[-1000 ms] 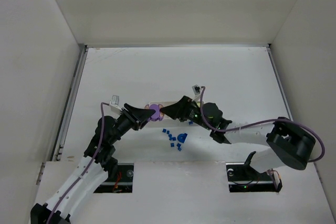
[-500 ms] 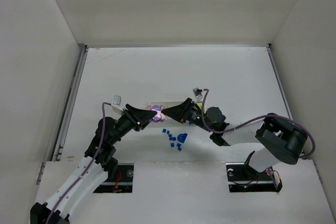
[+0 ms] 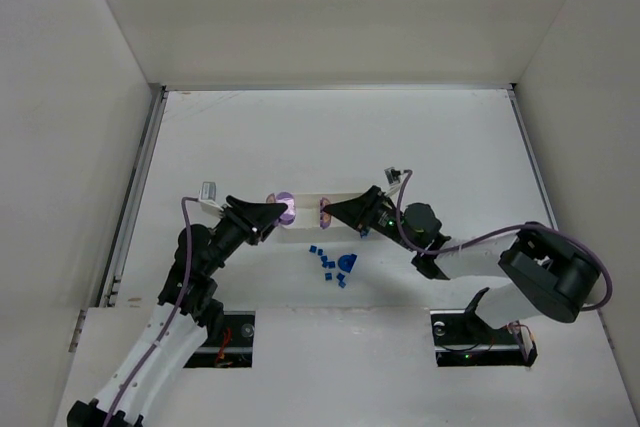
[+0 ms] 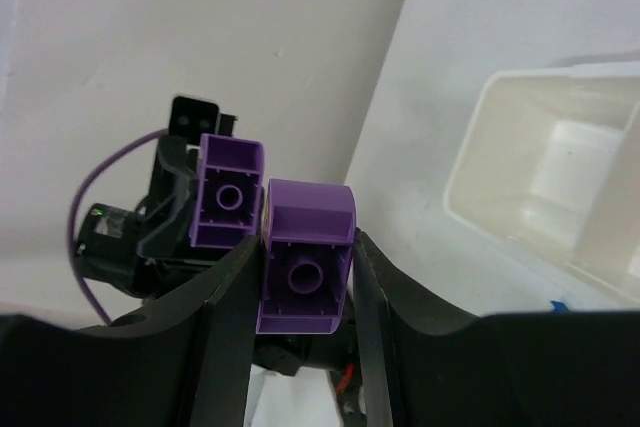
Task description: Sort the legos into containers by color
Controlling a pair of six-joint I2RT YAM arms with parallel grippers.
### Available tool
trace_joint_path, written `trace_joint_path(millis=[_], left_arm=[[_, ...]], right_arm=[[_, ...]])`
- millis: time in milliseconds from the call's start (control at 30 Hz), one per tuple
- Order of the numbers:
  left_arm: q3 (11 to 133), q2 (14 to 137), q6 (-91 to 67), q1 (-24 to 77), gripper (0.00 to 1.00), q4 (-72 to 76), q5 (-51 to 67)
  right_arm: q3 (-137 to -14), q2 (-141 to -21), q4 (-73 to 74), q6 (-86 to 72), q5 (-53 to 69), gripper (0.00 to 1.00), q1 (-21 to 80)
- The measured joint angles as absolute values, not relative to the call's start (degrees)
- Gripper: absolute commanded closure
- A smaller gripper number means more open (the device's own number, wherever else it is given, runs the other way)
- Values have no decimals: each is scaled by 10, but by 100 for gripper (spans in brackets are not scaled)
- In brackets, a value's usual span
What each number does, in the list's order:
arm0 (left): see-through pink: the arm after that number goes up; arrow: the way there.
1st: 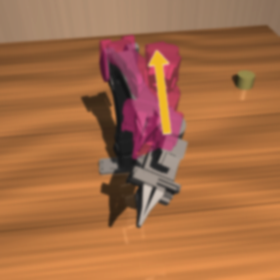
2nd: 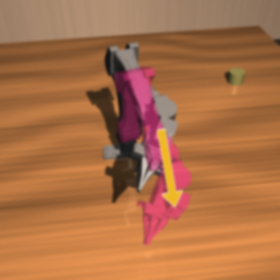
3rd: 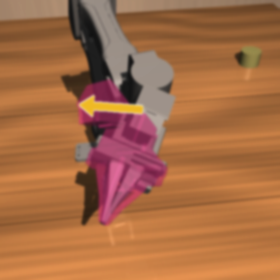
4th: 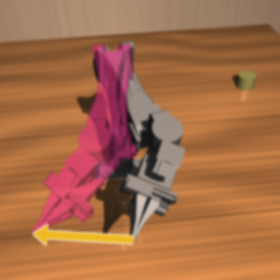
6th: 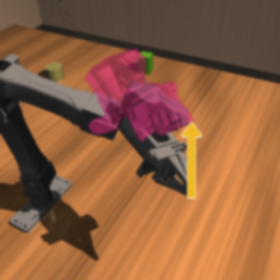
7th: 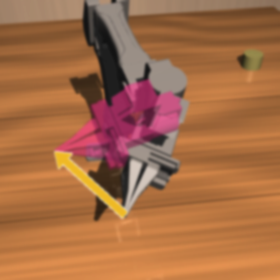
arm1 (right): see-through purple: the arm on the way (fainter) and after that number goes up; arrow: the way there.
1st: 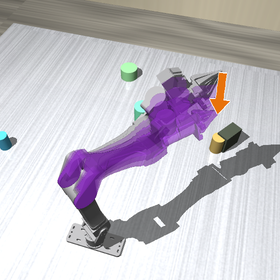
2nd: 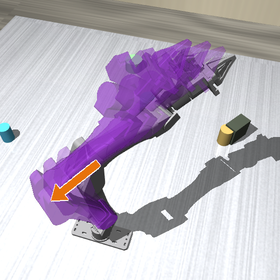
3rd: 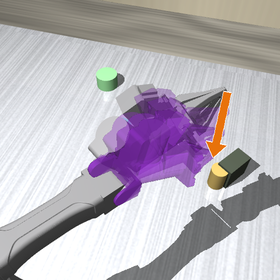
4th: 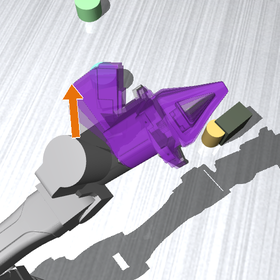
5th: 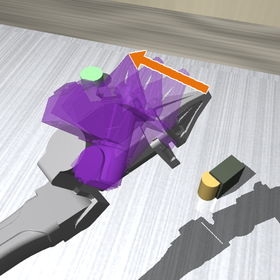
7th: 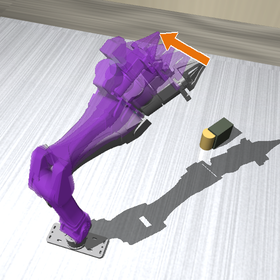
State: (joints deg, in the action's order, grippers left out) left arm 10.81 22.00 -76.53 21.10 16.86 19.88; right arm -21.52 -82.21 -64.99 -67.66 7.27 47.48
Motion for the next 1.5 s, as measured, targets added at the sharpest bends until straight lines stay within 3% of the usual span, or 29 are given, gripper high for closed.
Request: trace_joint_path(millis=[200,367,567,633,767,867,1067,1267,1500], left_arm=[[108,240,-748,214,91,165,192],[109,269,-717,222,90,158,172],[115,318,-685,241,89,162,147],[117,331,-678,248,89,168,142],[123,346,-668,258,89,184,134],[125,362,-663,263,89,200,130],[126,395,-665,281,88,226,128],[133,420,-698,301,87,268,127],[143,447,-721,339,87,322,123]], right_arm=[[-234,-792,-513,-614,56,60,456],[-310,-771,-321,-522,-43,60,465],[-364,-783,-217,-456,-124,56,485],[-374,-798,-199,-446,-139,51,485],[-375,-811,-176,-437,-162,30,485],[-375,-809,-173,-433,-172,24,485],[-360,-759,-183,-432,-176,21,489],[-283,-658,-293,-457,-112,4,507],[-249,-723,-444,-551,-9,2,486]])
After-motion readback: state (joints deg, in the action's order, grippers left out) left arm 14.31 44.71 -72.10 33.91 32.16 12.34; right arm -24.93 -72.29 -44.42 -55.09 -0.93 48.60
